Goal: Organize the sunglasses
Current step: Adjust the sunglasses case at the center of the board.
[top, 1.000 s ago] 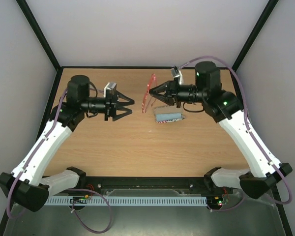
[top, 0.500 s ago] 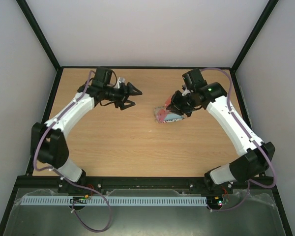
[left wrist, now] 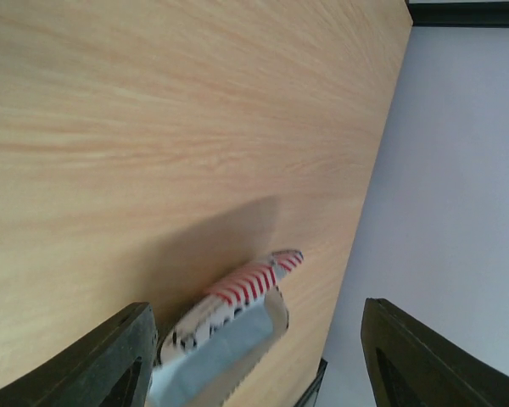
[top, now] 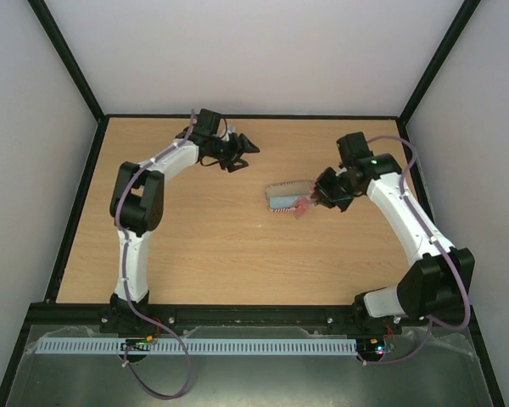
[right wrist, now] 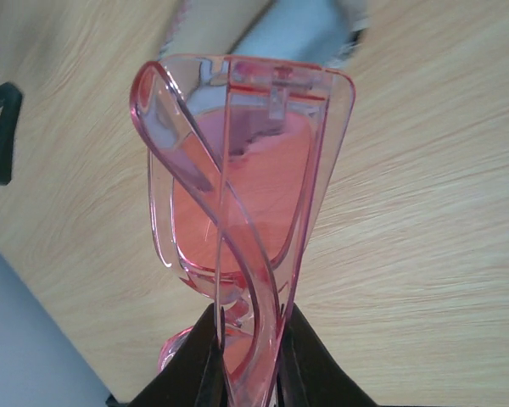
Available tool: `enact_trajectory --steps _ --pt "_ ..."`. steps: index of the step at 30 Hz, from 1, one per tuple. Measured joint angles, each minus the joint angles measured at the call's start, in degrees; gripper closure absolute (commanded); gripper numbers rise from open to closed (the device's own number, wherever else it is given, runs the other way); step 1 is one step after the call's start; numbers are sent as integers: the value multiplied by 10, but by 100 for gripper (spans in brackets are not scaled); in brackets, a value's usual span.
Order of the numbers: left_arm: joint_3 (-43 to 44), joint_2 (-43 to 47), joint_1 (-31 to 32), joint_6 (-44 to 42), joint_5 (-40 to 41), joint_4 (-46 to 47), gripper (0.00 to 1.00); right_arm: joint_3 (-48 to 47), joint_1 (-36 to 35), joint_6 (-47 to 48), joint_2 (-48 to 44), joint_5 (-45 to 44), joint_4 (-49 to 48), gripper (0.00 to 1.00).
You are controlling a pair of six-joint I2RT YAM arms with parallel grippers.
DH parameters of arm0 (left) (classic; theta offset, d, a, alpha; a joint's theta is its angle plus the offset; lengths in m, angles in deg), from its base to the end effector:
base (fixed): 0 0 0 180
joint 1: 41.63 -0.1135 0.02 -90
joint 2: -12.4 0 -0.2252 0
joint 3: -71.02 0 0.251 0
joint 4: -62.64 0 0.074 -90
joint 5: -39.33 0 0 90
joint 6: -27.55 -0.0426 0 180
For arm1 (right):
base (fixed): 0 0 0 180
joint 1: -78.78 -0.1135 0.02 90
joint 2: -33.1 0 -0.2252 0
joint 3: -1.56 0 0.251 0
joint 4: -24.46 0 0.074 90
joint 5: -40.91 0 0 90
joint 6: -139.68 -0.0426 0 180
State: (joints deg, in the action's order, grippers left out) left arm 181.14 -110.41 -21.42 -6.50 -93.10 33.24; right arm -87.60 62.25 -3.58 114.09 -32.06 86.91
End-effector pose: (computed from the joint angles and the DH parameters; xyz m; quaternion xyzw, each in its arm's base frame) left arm 0.4266 -0.1877 0.1770 -0.1216 0.8559 -0.4938 0.0940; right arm 0.2842 0.0974 0.2784 0.2535 0.9077 0.2891 0.1682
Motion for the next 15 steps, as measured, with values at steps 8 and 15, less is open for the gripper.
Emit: enact_trajectory --steps 8,15 --pt "121 -130 34 -5 -10 9 38 60 90 17 -22 -19 0 99" --pt "192 -214 63 -7 -26 4 42 84 97 31 -12 -38 -7 99"
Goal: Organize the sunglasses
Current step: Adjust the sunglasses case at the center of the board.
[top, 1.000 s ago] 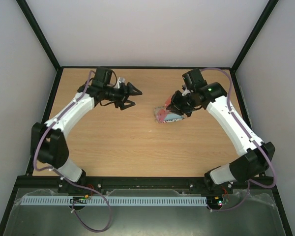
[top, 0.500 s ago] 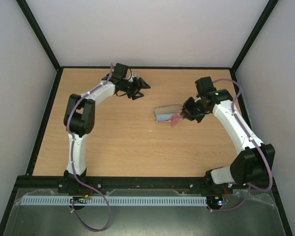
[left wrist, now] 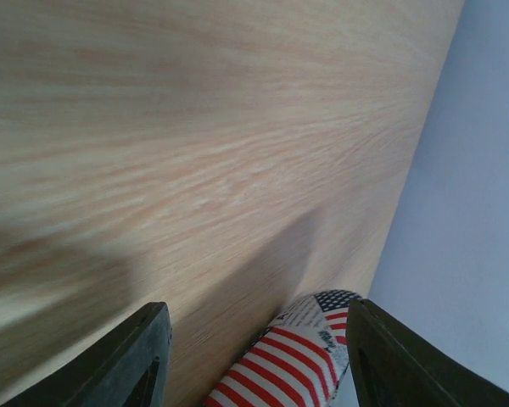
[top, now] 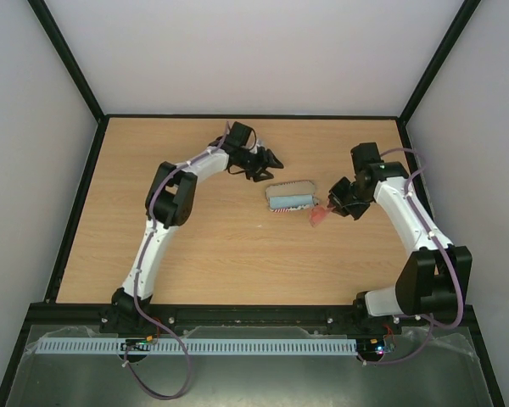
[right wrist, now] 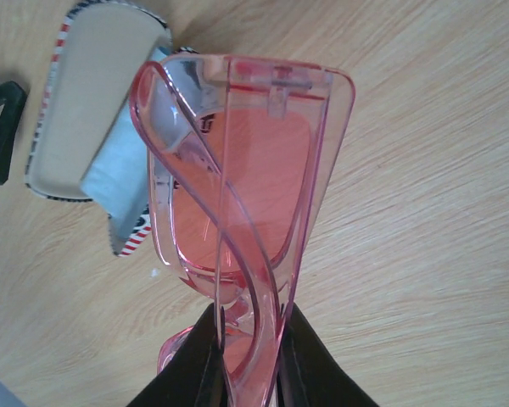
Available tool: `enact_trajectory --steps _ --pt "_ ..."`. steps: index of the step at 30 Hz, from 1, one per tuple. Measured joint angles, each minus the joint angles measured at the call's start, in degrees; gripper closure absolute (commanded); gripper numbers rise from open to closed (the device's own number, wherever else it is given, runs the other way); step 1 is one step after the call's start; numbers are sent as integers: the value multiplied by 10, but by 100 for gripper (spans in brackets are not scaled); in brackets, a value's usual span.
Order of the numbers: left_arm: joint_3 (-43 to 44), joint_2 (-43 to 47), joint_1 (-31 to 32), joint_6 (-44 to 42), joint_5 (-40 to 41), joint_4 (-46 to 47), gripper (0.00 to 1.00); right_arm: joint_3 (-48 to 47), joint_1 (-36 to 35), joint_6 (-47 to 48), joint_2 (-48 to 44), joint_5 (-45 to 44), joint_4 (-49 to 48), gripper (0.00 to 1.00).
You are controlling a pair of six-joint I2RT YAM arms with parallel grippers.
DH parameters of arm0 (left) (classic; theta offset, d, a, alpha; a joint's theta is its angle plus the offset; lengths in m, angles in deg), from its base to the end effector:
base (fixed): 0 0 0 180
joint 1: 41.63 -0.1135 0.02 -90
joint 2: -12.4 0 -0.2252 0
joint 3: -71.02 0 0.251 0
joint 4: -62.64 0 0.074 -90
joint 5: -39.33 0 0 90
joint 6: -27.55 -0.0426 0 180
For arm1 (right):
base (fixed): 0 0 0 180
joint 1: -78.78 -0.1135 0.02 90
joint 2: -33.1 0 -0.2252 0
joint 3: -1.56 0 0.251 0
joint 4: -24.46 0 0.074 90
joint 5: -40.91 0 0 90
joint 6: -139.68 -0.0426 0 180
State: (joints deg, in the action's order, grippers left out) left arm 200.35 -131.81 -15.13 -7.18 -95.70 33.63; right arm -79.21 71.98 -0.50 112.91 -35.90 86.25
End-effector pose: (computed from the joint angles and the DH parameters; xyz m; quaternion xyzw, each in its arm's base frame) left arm 0.4522 -0.2591 0.1086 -0.0659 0.8606 -0.5032 0.0429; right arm 0.2842 0.0437 0.2385 0.3284 0.9040 0.2170 0.1668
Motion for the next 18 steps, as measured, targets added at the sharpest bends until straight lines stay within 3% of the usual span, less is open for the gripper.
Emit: enact_trajectory --steps 7,18 --pt "-9 -2 30 -24 -2 -24 43 26 10 12 0 -4 -2 99" --pt "-224 138 41 -35 14 -9 43 31 24 33 11 -1 -14 99"
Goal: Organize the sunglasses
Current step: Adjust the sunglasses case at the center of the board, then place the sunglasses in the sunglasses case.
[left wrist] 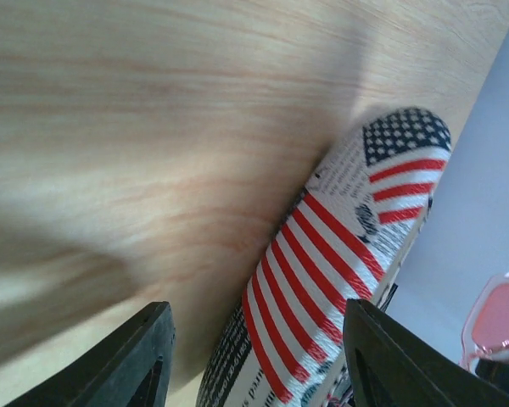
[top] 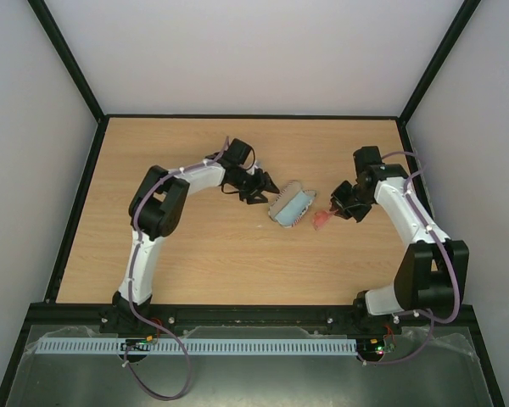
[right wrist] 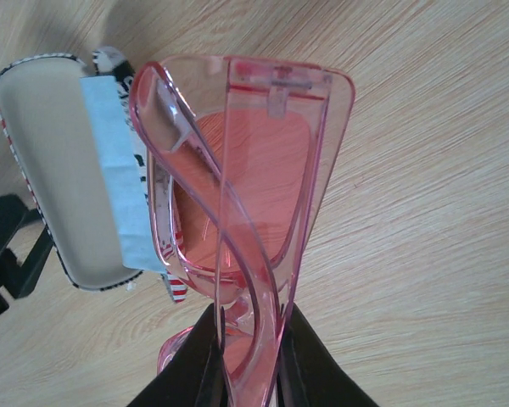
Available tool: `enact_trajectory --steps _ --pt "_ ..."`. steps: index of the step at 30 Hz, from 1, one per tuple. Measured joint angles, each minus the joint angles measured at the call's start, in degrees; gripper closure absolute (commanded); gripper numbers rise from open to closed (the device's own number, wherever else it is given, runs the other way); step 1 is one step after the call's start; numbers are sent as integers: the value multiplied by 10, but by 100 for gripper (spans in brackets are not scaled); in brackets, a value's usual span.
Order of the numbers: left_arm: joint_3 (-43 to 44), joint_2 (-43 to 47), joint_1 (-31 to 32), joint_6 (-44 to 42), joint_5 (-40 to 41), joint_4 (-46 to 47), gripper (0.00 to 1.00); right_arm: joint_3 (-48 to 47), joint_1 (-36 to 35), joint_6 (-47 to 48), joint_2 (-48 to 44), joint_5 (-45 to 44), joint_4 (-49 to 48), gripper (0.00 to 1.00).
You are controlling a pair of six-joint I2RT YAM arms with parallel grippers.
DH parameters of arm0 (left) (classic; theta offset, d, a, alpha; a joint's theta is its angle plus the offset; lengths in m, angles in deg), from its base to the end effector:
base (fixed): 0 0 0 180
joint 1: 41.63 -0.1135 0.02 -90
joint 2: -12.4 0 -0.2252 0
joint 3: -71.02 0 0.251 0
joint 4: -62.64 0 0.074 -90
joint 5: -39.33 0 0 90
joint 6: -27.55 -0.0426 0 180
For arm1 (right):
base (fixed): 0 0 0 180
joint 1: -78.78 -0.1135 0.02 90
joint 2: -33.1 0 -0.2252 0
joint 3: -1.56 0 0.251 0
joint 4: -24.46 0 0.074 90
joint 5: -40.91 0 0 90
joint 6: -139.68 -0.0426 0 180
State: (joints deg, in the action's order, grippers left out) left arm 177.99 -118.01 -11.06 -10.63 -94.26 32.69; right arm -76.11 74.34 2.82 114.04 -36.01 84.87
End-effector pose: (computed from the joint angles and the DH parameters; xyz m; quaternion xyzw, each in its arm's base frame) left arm 0.3801 -0.2586 0.1010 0.0479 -0.8879 0.4573 0.0127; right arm 0.2847 0.0318 0.2181 0.3258 0.9113 0.1979 0.1559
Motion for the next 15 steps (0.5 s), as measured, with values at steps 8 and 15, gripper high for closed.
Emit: enact_trajectory --steps 8,15 --pt "-68 75 8 9 10 23 43 -5 0 18 36 4 -8 99" --pt "-75 96 27 15 12 40 43 -110 -11 51 116 8 4 99"
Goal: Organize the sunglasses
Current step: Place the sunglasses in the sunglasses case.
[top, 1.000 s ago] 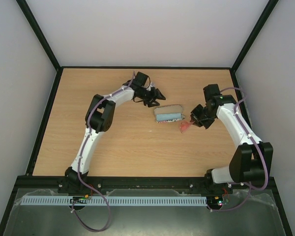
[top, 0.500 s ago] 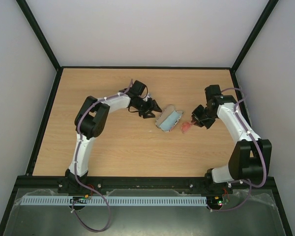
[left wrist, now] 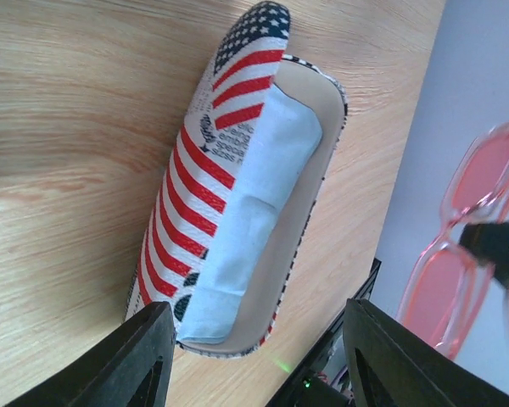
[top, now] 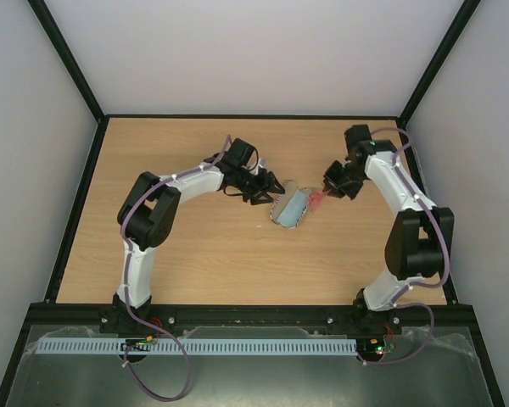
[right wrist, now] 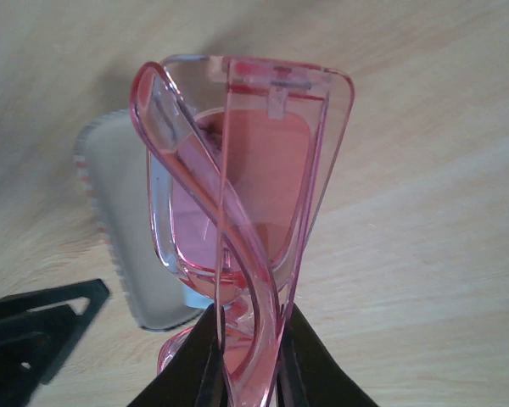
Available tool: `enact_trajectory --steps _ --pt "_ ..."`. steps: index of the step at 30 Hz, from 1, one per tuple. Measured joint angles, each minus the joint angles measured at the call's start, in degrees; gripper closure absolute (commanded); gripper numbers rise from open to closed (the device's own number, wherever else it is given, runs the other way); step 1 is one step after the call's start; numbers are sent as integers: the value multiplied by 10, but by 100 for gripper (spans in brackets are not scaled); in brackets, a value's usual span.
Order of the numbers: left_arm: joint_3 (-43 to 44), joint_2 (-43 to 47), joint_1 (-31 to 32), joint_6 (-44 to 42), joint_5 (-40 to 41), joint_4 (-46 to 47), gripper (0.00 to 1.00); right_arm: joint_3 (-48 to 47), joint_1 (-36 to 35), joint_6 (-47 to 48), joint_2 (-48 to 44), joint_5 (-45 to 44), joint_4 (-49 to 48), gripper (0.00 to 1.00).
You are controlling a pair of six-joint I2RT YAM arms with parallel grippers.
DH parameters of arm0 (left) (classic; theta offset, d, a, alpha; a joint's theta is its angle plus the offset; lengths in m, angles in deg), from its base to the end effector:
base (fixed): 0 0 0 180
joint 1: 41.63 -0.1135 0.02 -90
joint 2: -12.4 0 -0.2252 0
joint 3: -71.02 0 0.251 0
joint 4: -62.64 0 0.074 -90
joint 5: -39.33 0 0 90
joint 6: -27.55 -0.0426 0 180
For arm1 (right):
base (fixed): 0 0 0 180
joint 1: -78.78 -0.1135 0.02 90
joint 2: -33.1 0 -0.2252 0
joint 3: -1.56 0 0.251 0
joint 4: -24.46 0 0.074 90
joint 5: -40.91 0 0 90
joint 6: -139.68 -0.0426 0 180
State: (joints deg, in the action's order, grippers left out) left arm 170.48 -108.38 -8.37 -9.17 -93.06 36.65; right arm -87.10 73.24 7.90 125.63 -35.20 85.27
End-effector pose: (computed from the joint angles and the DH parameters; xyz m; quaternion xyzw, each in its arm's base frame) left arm 0.3527 -0.2656 0.1382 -0.0214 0.8781 -0.4778 0.0163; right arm 0.3272 0.0420 0.2173 0.2760 0.9287 0.1954 0.1519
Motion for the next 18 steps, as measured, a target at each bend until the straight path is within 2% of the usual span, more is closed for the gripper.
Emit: enact_trajectory --steps 8,12,18 --pt "-21 45 -24 -6 7 -13 42 -194 -102 53 130 -43 60 99" --pt "-22 78 -51 -21 16 -44 42 -215 -139 64 165 -66 93 99" --pt "-22 98 -70 -47 23 -79 43 -222 -154 67 190 -88 122 99"
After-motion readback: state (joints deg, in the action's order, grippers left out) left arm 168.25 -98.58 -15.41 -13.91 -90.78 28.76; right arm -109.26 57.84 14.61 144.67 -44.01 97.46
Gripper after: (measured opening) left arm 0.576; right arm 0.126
